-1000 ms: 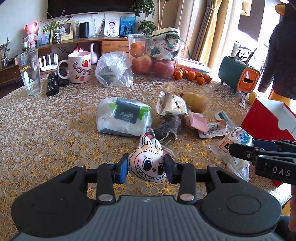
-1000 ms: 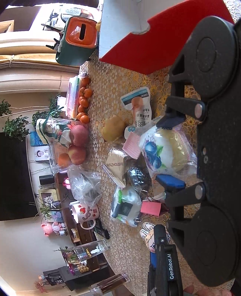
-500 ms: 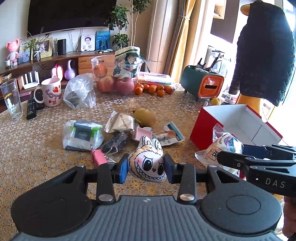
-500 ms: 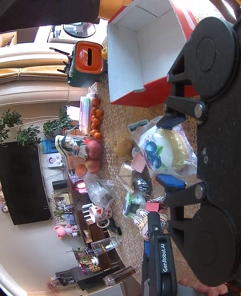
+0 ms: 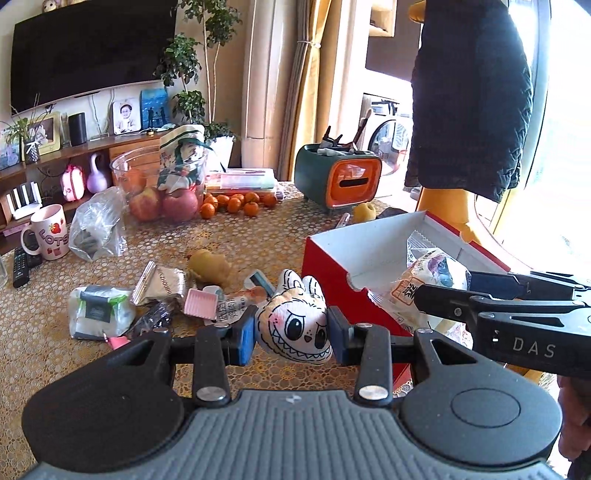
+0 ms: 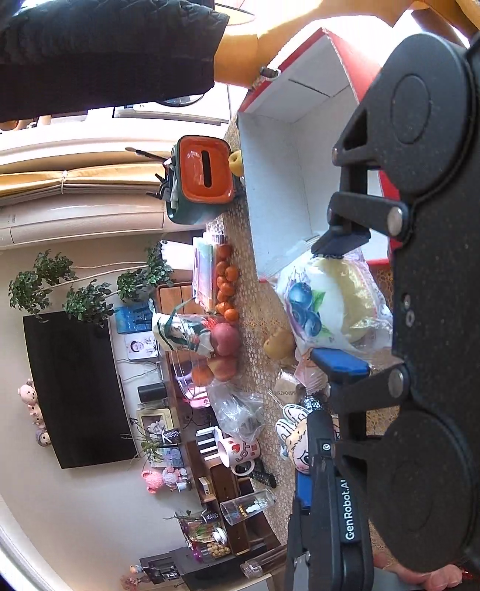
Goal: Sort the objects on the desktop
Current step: 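Carry the plush doll with the left tool while the right tool carries the bread bag into the red box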
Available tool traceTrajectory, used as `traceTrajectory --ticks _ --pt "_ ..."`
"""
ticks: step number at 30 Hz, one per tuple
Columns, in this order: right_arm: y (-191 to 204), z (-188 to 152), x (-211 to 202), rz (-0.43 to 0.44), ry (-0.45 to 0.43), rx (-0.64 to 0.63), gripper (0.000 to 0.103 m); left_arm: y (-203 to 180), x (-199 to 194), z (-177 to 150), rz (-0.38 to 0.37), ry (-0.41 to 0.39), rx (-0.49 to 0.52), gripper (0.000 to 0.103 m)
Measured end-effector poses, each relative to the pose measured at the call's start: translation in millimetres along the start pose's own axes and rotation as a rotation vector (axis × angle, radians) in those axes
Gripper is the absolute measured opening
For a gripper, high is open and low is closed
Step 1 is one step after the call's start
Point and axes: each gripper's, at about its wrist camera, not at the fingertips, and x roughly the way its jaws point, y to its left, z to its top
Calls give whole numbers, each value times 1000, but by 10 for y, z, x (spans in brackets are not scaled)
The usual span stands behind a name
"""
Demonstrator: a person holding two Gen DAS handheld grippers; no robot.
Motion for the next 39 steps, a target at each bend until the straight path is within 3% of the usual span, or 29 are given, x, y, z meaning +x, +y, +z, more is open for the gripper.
traceTrajectory --ticks 14,25,35,39 --pt "-643 75 28 -96 -7 20 53 -667 430 259 -87 21 72 39" --pt "-1187 105 305 -165 49 22 53 -981 998 430 -136 106 124 39" --pt "-1582 90 710 -166 143 1 53 -1210 1630 551 -154 199 196 39" --pt "-1664 86 894 -110 216 -32 53 -1221 1891 560 -154 257 199 39"
